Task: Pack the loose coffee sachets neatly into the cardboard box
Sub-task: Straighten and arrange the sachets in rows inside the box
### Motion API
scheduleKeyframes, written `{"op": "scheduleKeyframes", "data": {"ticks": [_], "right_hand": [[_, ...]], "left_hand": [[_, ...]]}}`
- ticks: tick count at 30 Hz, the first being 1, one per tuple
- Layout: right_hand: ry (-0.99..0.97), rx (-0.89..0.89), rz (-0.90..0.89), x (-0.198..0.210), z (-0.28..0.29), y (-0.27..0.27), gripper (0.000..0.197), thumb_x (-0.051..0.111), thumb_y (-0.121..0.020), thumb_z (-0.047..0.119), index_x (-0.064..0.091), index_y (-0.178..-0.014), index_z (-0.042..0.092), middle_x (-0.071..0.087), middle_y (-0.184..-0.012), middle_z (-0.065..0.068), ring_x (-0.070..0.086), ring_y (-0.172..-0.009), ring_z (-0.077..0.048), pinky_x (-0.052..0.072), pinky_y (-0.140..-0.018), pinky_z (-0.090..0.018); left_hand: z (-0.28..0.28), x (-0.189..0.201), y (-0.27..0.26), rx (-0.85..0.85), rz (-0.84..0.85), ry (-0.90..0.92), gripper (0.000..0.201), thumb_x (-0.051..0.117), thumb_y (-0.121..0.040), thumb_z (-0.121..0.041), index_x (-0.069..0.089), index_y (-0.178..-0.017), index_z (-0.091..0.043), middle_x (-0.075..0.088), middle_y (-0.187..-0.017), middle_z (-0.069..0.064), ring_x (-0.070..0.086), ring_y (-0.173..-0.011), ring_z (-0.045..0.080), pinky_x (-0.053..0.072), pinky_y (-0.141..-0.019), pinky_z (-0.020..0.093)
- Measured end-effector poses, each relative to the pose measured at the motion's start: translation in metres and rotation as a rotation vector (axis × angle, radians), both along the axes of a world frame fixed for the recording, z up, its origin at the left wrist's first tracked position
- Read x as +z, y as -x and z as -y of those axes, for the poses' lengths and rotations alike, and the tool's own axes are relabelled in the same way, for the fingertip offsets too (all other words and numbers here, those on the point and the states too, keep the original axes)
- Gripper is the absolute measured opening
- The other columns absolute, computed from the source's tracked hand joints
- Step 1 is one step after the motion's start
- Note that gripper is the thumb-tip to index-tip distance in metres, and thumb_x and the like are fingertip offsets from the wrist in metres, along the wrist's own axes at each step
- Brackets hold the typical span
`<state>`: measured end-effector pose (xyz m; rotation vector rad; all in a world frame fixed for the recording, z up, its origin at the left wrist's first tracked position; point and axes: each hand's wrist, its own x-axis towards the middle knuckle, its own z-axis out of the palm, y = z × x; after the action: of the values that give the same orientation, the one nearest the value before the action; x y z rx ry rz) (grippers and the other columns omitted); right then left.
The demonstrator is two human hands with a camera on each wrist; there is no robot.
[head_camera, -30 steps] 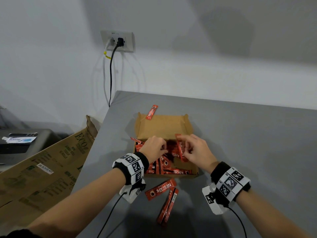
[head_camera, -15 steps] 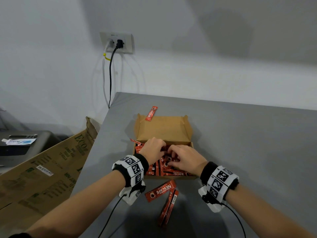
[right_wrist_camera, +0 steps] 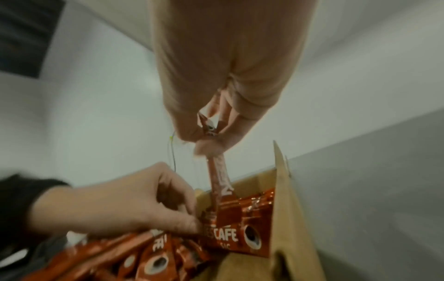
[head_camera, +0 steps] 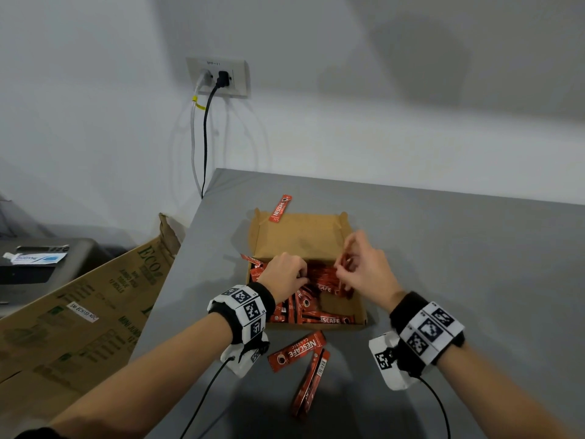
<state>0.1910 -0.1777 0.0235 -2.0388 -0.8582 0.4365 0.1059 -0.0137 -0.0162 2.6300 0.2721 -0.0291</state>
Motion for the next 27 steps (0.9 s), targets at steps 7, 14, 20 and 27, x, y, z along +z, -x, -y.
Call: {"op": "scheduleKeyframes", "data": {"ticks": [7,14,20,27], "right_hand": [[0.067,0.065,-0.170,-0.015,0.016,-0.001,0.018,0.079,-0.069,0.009,0.071,-0.083,0.018,0.071,-0.086,-0.001,0.070,-0.076,-0.008,0.055,-0.074,-0.020],[0.440,0.249,0.555,-0.021,0.016,0.003,0.025,0.052,-0.094,0.029,0.070,-0.107,0.020,0.071,-0.105,0.001,0.065,-0.097,-0.017,0.051,-0.082,-0.032],[0.647,0.247,0.695,-0.014,0.009,0.009,0.019,0.049,-0.093,0.030,0.065,-0.099,0.022,0.065,-0.101,0.000,0.058,-0.100,-0.021,0.048,-0.077,-0.032],[0.627,0.208,0.503,-0.025,-0.005,0.011,0.015,0.062,-0.086,0.030,0.067,-0.089,0.016,0.067,-0.097,-0.001,0.060,-0.094,-0.022,0.048,-0.083,-0.034]], "left_hand": [[0.001,0.000,0.000,0.012,0.023,0.007,0.019,0.063,-0.088,-0.026,0.071,-0.090,-0.008,0.069,-0.092,0.005,0.063,-0.084,0.017,0.051,-0.078,0.028],[0.000,-0.001,0.001,0.005,0.014,0.008,0.018,0.063,-0.088,-0.023,0.070,-0.092,-0.008,0.069,-0.093,0.007,0.064,-0.083,0.018,0.053,-0.079,0.030],[-0.001,0.001,0.002,-0.003,0.018,0.016,0.017,0.063,-0.088,-0.021,0.070,-0.096,-0.007,0.070,-0.096,0.006,0.064,-0.085,0.018,0.053,-0.080,0.030],[-0.003,0.002,0.005,-0.015,0.009,0.042,0.020,0.061,-0.089,-0.022,0.070,-0.099,-0.007,0.070,-0.098,0.007,0.064,-0.087,0.017,0.053,-0.082,0.030]]}}
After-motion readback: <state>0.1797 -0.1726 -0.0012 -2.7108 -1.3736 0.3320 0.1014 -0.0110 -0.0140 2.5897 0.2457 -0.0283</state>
